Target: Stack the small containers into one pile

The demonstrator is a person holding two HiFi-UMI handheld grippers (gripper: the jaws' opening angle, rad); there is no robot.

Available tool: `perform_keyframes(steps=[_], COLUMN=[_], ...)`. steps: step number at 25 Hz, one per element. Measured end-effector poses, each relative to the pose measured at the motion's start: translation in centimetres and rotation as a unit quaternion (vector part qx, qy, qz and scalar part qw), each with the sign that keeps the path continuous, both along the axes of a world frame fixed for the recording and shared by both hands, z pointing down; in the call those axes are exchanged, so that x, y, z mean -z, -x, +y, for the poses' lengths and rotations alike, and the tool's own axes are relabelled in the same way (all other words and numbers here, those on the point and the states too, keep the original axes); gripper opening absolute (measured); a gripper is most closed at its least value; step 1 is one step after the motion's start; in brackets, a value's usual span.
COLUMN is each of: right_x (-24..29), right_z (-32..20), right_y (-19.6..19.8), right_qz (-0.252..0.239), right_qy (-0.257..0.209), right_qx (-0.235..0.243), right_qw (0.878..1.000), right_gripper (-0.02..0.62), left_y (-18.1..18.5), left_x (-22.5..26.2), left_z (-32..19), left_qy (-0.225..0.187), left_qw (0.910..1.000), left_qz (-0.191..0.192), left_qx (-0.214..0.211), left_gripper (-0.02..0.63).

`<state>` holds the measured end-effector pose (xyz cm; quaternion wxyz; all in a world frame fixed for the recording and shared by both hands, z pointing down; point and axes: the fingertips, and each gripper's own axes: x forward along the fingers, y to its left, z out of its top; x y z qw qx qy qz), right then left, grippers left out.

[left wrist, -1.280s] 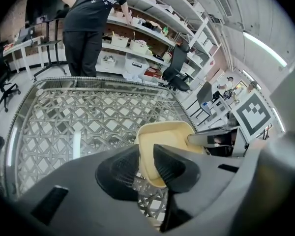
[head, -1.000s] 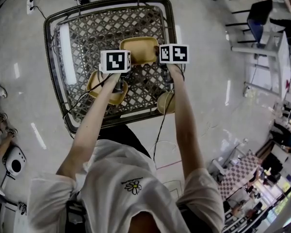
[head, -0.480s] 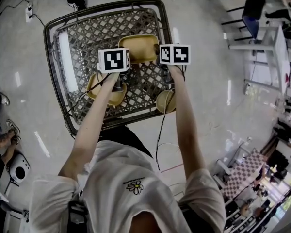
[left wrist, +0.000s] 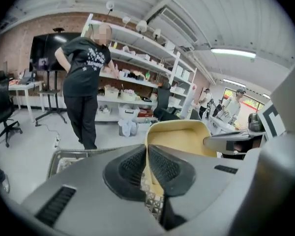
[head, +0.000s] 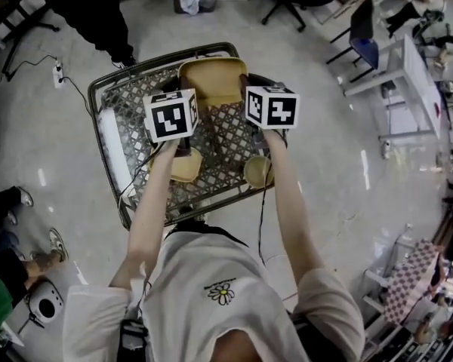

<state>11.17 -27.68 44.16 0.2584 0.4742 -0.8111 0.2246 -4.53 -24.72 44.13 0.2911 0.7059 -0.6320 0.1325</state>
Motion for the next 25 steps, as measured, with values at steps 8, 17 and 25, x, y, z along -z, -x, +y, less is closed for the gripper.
perform_keyframes(steps=[8,17,25], right_x=[13.8,19.7,19.1], right_z=[7.5,16.4,17.5], right_y=[1.2,2.6,4.0], right_qz=[-0.061,-0.143,-0.141], right_qy=[-0.156,-0.244,-0.249], right_qx=[-0.032,-0.058,-0.047], right_qw=[0.985,0.957,0.957], right_gripper=[0.044,0.044,0.044], left_y=[1.4,2.6,4.0], left_x=[15.1,23.6,22.5], left_z=[6.4,14.8,15.7], left_qy=[-0.171,-0.283,-0.282], left_qw=[0.9831,0.9491,0.9476], left_qz=[-0.065,-0.139,-0.150], left_qx=[0.007,0.005,0.016], left_gripper=[0.035,0.035,0.035])
